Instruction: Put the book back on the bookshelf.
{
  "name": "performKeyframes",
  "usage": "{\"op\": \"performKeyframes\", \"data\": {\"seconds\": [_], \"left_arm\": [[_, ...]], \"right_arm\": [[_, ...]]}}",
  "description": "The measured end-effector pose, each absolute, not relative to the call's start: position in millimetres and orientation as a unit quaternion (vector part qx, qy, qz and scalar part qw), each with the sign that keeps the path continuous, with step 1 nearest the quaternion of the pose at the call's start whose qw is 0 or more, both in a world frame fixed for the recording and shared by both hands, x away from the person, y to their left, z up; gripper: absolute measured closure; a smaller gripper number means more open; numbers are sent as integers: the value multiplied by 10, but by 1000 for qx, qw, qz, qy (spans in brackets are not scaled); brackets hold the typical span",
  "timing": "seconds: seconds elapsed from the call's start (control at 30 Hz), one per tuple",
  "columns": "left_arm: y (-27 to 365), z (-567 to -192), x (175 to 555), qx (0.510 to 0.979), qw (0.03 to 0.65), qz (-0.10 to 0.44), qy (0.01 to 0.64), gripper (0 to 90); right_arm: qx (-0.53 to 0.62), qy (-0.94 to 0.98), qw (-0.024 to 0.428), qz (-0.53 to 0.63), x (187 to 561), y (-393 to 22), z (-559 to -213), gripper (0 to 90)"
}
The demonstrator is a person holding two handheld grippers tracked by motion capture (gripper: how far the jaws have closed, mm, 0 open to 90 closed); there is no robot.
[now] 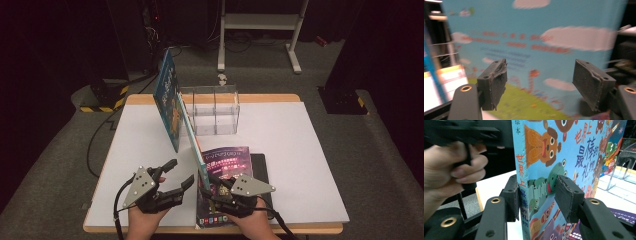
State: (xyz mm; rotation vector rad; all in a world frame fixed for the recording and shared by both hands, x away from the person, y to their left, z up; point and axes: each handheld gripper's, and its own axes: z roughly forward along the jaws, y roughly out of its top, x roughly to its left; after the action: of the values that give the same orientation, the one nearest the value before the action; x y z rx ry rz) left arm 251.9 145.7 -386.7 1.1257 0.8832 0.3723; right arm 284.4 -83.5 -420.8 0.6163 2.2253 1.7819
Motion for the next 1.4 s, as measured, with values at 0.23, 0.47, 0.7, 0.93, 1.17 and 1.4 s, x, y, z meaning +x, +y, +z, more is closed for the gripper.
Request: {"op": "performKeyframes", "data": {"seconds": [0.23,0.47,0.7,0.93,1.17,1.4], "left_arm": [[1348,-3792,2371,515,747,158,390,255],[1162,-3756,2375,524,739,156,393,228],[1038,-3801,2482,527,718,164,424,263],[1062,-3834,2480,528,707,190,431,327],[1089,-3836,2464,537,705,197,420,348],[1130,-3838,2428,548,698,200,415,389]], "right_arm": [[210,758,113,607,2839,-824,-4213,556],[212,757,112,607,2829,-814,-4217,556],[212,758,109,607,2814,-796,-4230,553],[204,769,104,597,2760,-735,-4261,559],[192,771,86,601,2674,-870,-4254,540],[214,753,91,616,2633,-1313,-4247,537]]}}
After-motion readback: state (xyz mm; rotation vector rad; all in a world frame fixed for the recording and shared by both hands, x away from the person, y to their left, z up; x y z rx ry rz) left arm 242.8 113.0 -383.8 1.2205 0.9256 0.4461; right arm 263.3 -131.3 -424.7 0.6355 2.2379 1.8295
